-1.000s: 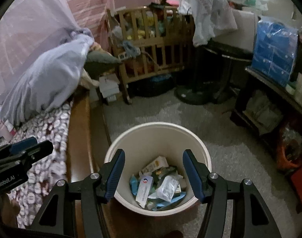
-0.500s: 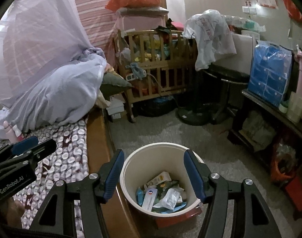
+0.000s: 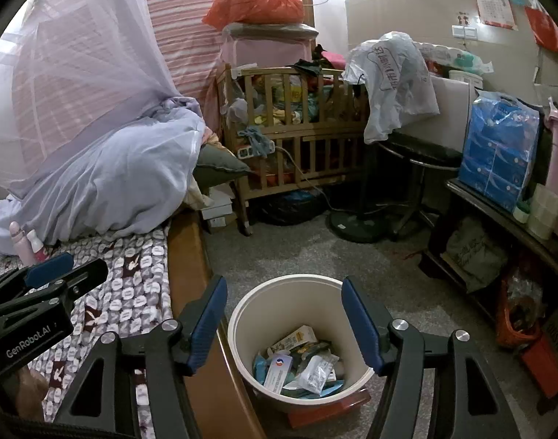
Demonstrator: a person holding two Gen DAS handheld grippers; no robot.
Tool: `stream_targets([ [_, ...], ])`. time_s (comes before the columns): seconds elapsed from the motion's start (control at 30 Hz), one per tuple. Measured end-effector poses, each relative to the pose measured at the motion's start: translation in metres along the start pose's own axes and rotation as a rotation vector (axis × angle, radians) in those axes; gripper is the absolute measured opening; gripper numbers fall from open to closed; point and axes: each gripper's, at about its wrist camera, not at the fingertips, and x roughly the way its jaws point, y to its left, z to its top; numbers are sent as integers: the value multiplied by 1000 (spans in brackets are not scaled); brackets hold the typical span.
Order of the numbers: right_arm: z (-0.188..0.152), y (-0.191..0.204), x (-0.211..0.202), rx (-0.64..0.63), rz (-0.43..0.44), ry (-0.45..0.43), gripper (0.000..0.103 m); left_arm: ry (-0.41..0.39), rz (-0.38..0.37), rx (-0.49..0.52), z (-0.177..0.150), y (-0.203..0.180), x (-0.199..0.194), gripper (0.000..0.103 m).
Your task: Collect trash
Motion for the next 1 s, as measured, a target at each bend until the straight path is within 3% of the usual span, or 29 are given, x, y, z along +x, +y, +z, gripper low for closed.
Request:
stream_targets([
  [1.0, -4, 2, 9, -10, -3, 27, 65, 29, -13, -4, -4, 8, 11, 58],
])
